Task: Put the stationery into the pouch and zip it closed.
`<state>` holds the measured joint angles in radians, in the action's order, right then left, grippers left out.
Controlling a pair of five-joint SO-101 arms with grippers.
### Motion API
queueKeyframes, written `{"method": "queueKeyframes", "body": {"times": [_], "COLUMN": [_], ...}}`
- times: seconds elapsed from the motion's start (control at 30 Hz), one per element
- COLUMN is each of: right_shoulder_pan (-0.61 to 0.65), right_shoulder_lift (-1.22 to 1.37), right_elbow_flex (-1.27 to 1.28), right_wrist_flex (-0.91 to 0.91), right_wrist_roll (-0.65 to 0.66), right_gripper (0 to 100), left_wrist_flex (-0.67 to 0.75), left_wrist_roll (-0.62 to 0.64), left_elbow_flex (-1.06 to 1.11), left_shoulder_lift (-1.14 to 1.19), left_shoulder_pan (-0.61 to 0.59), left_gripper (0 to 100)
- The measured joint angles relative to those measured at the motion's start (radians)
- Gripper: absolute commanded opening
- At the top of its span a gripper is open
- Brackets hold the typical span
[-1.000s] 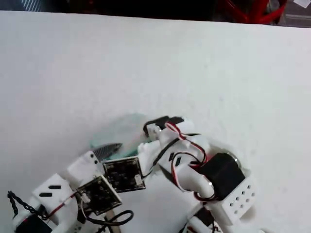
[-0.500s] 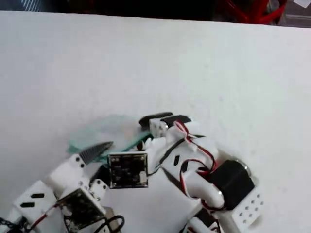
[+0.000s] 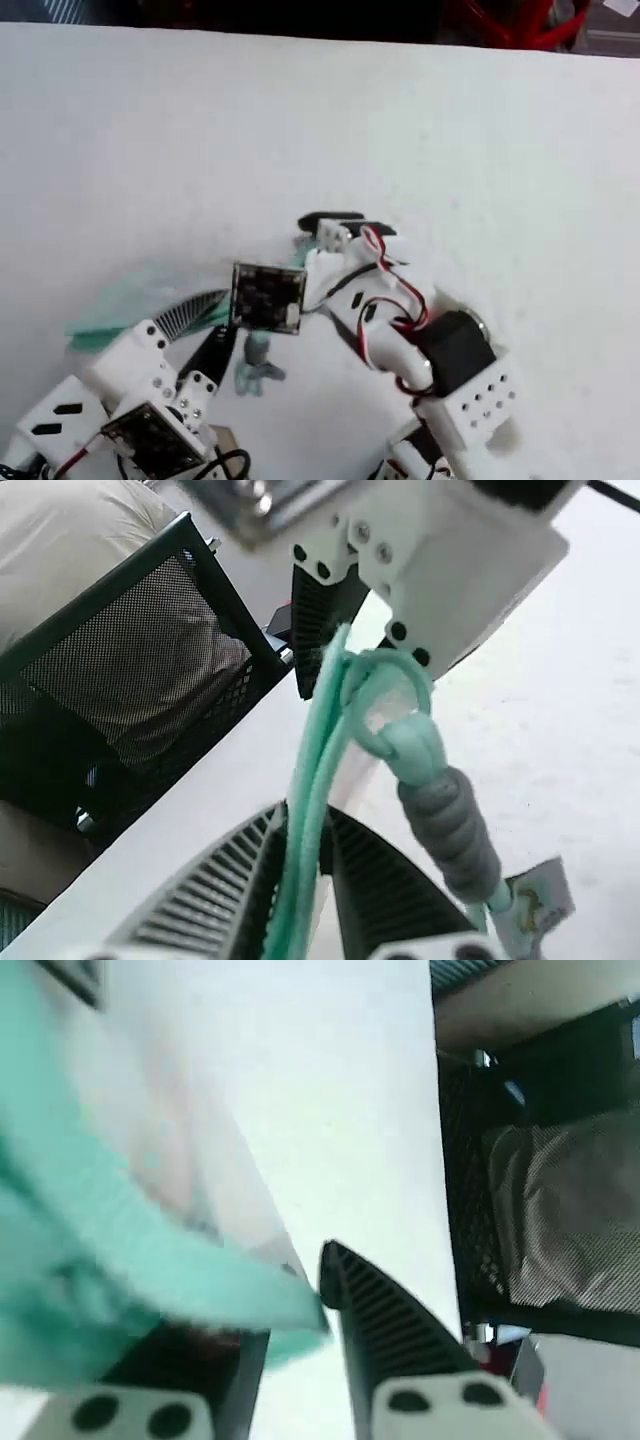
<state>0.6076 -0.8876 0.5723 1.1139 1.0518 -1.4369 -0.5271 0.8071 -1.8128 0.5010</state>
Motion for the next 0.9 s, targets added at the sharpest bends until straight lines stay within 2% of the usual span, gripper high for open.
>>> {"method": "queueKeyframes", "body": {"times": [0.13, 0.33, 0.57, 0.77, 0.9], "right_shoulder_pan": [-0.017, -0.029, -0.02, -0.029, -0.038], "right_shoulder_lift": [0.014, 0.012, 0.011, 0.011, 0.012], "right_elbow_flex": [0.034, -0.015, -0.155, -0.244, -0.244], "right_wrist_flex": [-0.052, -0.054, -0.011, 0.011, 0.017], "right_wrist_roll": [-0.071, -0.195, -0.245, -0.374, -0.517], "right_gripper": [12.1, 34.1, 23.6, 22.6, 22.6], "left_wrist_flex": [0.008, 0.118, 0.35, 0.446, 0.463], "left_wrist_roll": [0.0, 0.002, 0.008, 0.074, 0.124], "left_elbow_flex": [0.0, 0.087, 0.287, 0.37, 0.37], "left_shoulder_lift": [0.0, -0.017, -0.005, -0.003, -0.003], "left_shoulder_pan": [0.0, -0.029, -0.186, -0.193, -0.199], "left_gripper": [2, 2, 2, 2, 2]}}
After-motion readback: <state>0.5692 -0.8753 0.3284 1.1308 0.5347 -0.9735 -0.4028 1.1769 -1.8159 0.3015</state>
